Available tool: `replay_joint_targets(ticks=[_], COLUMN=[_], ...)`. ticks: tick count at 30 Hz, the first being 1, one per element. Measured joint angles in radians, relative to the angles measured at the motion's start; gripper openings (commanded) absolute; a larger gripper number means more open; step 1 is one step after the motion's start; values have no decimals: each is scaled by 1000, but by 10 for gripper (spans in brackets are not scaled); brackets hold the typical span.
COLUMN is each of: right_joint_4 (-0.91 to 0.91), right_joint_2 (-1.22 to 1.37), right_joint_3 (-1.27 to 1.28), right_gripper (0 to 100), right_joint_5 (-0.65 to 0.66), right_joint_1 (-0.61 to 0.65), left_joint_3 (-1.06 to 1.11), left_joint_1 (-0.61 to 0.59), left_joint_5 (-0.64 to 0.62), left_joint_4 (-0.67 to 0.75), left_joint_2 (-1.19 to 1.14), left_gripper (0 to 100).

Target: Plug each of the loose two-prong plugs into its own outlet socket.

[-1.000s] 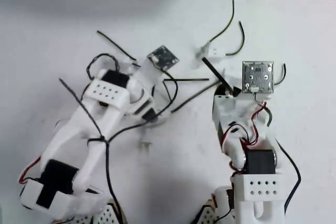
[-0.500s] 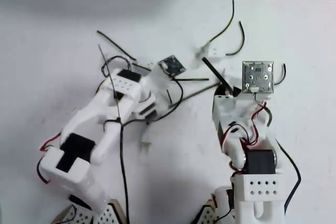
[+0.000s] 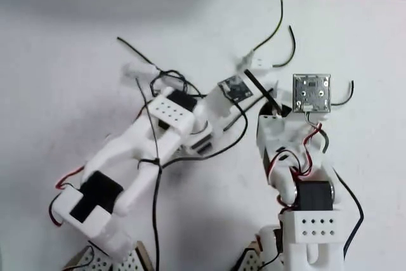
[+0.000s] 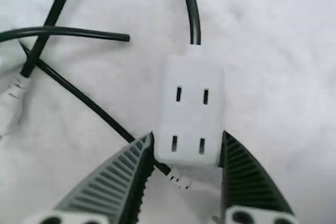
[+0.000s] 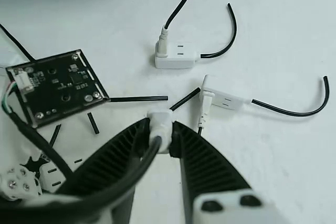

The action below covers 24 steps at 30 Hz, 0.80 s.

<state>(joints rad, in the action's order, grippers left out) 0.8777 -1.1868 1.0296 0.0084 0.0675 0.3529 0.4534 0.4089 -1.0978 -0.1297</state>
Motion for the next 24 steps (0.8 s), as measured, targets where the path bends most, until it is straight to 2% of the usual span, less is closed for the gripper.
replay_joint_targets(ticks=[6, 10, 14, 20, 24], right_joint_4=[0, 0, 0, 0, 0], right_joint_2=[0, 0, -2, 0, 0], right_joint_3=[0, 0, 5, 91, 138], right_gripper=[18, 18, 18, 18, 18], right_joint_5=[0, 0, 0, 0, 0], right_joint_1=[0, 12, 78, 210, 295], left_joint_3=[15, 43, 135, 368, 516], left_joint_1=[-37, -74, -135, -273, -430], left_joint_5=[-58, -58, -58, -58, -58], left_joint_4=[-23, -69, -81, -81, -81], left_joint_2=[55, 192, 381, 704, 899], left_gripper=[309, 308, 290, 260, 260])
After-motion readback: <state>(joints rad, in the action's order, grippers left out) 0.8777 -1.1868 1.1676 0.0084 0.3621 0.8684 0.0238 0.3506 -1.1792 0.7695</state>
